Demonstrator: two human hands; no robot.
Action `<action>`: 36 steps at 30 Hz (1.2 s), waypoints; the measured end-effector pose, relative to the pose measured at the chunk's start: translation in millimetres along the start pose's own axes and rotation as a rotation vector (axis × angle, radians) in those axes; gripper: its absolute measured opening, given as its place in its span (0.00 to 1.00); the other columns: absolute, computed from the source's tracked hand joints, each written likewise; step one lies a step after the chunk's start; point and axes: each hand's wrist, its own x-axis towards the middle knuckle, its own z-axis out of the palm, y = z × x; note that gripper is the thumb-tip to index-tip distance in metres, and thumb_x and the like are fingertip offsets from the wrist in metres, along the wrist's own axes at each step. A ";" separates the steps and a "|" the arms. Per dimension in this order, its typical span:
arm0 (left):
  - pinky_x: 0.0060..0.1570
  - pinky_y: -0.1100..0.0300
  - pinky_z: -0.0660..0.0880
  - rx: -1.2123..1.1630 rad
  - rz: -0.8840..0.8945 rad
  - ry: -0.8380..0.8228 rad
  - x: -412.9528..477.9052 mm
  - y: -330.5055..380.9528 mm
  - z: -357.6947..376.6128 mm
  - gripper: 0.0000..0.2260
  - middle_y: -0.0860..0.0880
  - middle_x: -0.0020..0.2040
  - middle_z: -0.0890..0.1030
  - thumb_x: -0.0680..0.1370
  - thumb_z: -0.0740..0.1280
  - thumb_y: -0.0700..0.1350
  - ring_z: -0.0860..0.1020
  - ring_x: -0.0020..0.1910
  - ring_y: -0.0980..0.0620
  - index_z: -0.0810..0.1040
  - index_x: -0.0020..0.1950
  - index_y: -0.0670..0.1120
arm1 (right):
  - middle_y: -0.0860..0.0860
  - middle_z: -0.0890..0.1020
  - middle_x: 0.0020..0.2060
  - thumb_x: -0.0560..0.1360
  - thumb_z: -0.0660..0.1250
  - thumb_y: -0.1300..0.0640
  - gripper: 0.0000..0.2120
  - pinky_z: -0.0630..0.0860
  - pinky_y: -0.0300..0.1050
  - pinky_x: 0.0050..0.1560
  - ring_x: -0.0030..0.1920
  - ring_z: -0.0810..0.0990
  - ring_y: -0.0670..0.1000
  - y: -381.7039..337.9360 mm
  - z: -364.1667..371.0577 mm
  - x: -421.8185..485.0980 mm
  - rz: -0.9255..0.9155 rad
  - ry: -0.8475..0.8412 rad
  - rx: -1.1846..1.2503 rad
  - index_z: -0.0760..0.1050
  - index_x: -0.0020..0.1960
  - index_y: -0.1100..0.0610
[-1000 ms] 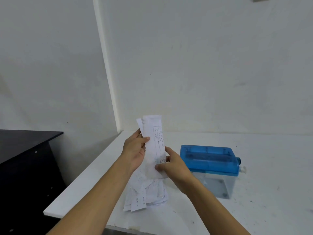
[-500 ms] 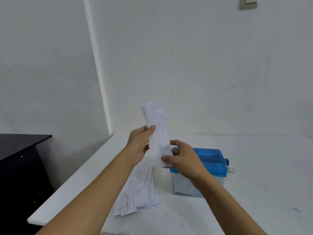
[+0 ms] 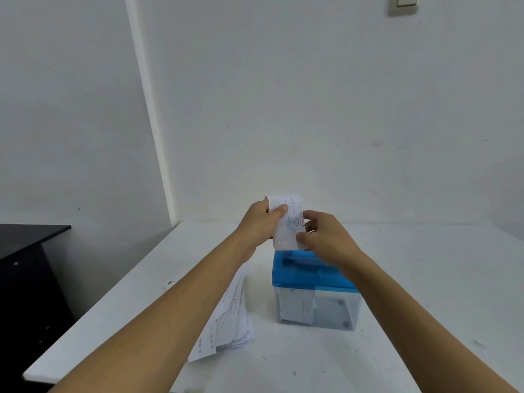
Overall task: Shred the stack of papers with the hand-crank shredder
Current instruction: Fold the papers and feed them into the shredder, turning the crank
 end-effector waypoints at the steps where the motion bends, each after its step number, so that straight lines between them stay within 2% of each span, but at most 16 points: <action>1: 0.59 0.48 0.80 0.005 0.013 -0.018 1.5 1.7 2.5 0.13 0.49 0.60 0.81 0.85 0.61 0.48 0.81 0.57 0.47 0.75 0.67 0.47 | 0.46 0.83 0.46 0.77 0.65 0.65 0.21 0.81 0.41 0.46 0.46 0.82 0.48 2.3 -3.1 2.0 0.003 0.018 -0.005 0.74 0.68 0.53; 3: 0.59 0.50 0.80 0.046 0.062 -0.035 5.3 3.7 7.0 0.10 0.51 0.57 0.81 0.84 0.62 0.46 0.80 0.56 0.49 0.76 0.65 0.48 | 0.47 0.84 0.47 0.77 0.67 0.65 0.18 0.79 0.38 0.45 0.47 0.83 0.49 6.8 -8.1 6.0 0.008 0.067 0.013 0.77 0.65 0.54; 6: 0.52 0.58 0.79 0.130 0.127 -0.033 7.7 3.3 14.6 0.13 0.53 0.56 0.79 0.83 0.65 0.45 0.78 0.55 0.50 0.75 0.68 0.47 | 0.48 0.85 0.46 0.75 0.70 0.65 0.14 0.77 0.34 0.40 0.47 0.84 0.50 14.9 -12.8 10.1 0.018 0.149 0.105 0.80 0.58 0.55; 10: 0.52 0.53 0.82 0.174 0.077 -0.043 10.3 -11.9 18.6 0.11 0.47 0.56 0.83 0.80 0.70 0.45 0.82 0.55 0.46 0.81 0.60 0.43 | 0.49 0.85 0.48 0.74 0.72 0.66 0.13 0.78 0.34 0.41 0.48 0.84 0.50 24.1 -14.4 10.9 0.036 0.202 0.166 0.79 0.57 0.55; 13: 0.39 0.68 0.78 0.154 0.033 -0.055 10.3 -22.3 17.2 0.14 0.49 0.58 0.84 0.78 0.72 0.44 0.82 0.51 0.53 0.82 0.63 0.43 | 0.49 0.84 0.47 0.74 0.72 0.67 0.12 0.79 0.36 0.42 0.48 0.84 0.50 30.4 -14.6 11.6 0.051 0.200 0.176 0.79 0.53 0.53; 16: 0.35 0.72 0.76 0.137 0.018 -0.056 9.7 -27.0 17.0 0.15 0.51 0.56 0.84 0.77 0.73 0.42 0.80 0.45 0.58 0.81 0.64 0.44 | 0.47 0.83 0.47 0.74 0.73 0.65 0.12 0.81 0.39 0.46 0.47 0.84 0.49 34.2 -13.4 13.7 0.050 0.201 0.144 0.78 0.53 0.52; 19: 0.38 0.71 0.76 0.166 0.048 -0.031 11.2 -31.1 16.7 0.12 0.51 0.50 0.84 0.76 0.75 0.42 0.82 0.44 0.55 0.83 0.59 0.46 | 0.48 0.84 0.48 0.74 0.73 0.64 0.13 0.79 0.34 0.43 0.47 0.83 0.48 35.6 -11.0 16.1 0.008 0.203 0.043 0.79 0.57 0.54; 22: 0.45 0.67 0.78 0.227 0.088 -0.015 12.7 -36.4 16.7 0.14 0.54 0.48 0.84 0.75 0.76 0.41 0.83 0.47 0.53 0.84 0.60 0.47 | 0.47 0.84 0.45 0.74 0.73 0.63 0.10 0.75 0.29 0.35 0.43 0.82 0.45 38.1 -11.0 15.2 -0.038 0.201 -0.048 0.80 0.54 0.54; 26: 0.43 0.70 0.75 0.365 0.119 -0.050 10.4 -46.1 18.8 0.17 0.52 0.52 0.84 0.75 0.76 0.42 0.82 0.48 0.52 0.83 0.63 0.48 | 0.46 0.83 0.46 0.75 0.72 0.61 0.08 0.74 0.29 0.36 0.42 0.80 0.43 47.1 -8.0 11.7 -0.039 0.179 -0.180 0.77 0.50 0.51; 31: 0.47 0.67 0.76 0.368 0.133 -0.055 8.6 -52.9 16.6 0.17 0.50 0.56 0.85 0.74 0.76 0.41 0.83 0.52 0.51 0.83 0.63 0.48 | 0.47 0.83 0.49 0.74 0.72 0.60 0.08 0.73 0.29 0.36 0.43 0.81 0.45 52.8 -5.0 11.4 -0.015 0.163 -0.228 0.77 0.51 0.52; 36: 0.46 0.69 0.76 0.352 0.144 -0.088 9.6 -56.2 15.6 0.17 0.52 0.55 0.85 0.74 0.76 0.42 0.82 0.51 0.54 0.82 0.63 0.49 | 0.45 0.82 0.45 0.74 0.73 0.59 0.08 0.73 0.30 0.36 0.41 0.80 0.42 54.0 -4.8 9.5 -0.009 0.165 -0.226 0.77 0.50 0.52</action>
